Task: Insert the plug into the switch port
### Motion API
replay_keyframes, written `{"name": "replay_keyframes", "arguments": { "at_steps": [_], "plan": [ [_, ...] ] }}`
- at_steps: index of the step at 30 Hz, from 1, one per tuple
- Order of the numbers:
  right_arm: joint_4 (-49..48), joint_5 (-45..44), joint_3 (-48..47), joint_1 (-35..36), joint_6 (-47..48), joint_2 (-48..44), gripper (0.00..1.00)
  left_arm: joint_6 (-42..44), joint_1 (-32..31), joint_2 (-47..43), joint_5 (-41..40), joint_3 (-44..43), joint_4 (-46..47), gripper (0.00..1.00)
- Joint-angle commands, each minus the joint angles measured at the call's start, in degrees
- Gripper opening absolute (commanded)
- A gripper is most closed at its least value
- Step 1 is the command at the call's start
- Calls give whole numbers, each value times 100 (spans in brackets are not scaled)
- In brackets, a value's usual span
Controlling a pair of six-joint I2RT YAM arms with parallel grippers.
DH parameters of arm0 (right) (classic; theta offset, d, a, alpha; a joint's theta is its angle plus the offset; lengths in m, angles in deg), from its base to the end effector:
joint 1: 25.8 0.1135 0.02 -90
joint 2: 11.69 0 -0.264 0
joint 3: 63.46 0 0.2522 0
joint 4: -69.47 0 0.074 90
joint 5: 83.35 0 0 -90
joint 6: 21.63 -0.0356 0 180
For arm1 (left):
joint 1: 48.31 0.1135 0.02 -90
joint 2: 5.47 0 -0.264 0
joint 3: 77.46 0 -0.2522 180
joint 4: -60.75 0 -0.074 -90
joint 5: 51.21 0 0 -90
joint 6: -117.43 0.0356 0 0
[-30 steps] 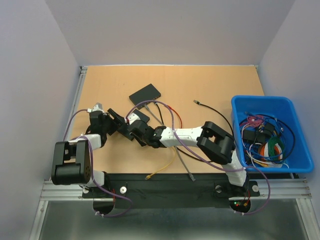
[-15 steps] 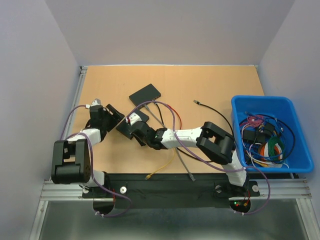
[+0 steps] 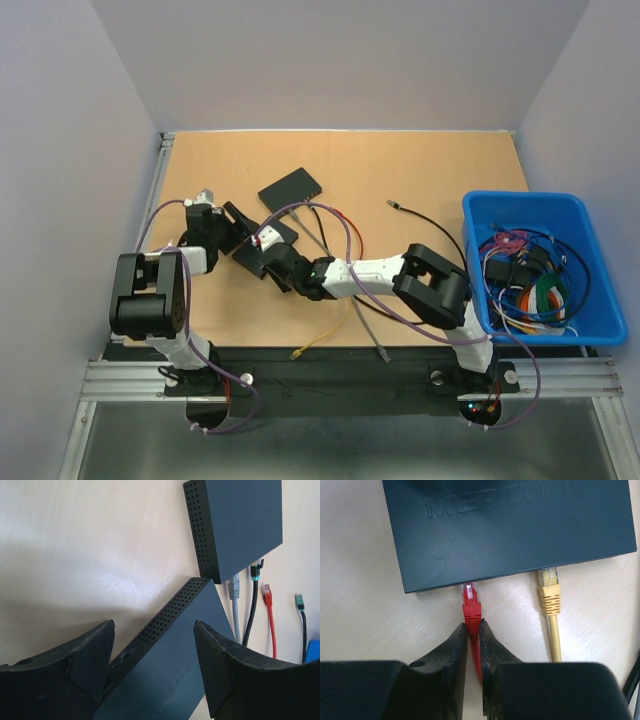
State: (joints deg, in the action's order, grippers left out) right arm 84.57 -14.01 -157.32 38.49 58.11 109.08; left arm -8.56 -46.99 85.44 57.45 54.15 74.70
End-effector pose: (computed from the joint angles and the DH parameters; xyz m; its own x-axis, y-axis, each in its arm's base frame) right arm 0.2107 0.4087 0.1544 -0.4156 -0.4790 -0.7732 -0.6660 0.7393 -0.1000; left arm 0.3049 -0.0044 0.1555 -0.5391 -0.5693 -0.6207 -0.0713 0.7651 -0.6399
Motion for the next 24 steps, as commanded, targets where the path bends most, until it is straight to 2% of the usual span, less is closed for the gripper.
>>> {"name": "replay_keyframes", "arguments": {
  "at_steps": [1, 10, 24],
  "plan": [
    [77, -421, -76, -22, 68, -18, 0, 197, -115, -125, 165, 193, 42, 76],
    [77, -649, -481, -22, 218, -45, 0, 119, -711, -285, 209, 238, -178, 76],
    [-995, -631, 90, -31, 279, -493, 0, -101, -1529, -39, -99, 343, -19, 75]
  ]
}}
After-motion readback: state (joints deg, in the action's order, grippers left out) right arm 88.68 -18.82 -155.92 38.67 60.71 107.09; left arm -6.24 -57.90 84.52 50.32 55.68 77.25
